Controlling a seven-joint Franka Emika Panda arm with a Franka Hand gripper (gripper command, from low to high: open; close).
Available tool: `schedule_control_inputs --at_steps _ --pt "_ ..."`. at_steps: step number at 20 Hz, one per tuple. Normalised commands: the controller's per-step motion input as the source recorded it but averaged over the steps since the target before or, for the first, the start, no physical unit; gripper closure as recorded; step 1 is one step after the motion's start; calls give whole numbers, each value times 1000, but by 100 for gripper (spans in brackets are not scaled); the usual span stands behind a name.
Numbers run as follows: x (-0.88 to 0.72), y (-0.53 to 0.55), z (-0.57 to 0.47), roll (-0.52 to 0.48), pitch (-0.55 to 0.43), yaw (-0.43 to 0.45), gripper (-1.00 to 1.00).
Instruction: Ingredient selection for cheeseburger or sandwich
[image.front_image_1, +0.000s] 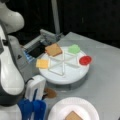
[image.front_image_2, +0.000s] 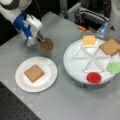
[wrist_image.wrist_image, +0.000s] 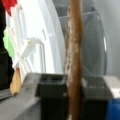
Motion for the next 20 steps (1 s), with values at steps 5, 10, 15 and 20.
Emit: schedule_control_inputs --at_steps 5,10,15,20 --pt "746 -167 17 -273 106 165 100" --pt "553 -88 3 -287 161 148 100" --pt "494 -5 -119 -397 166 60 100" --pt "362 11 -109 -392 177 21 100"
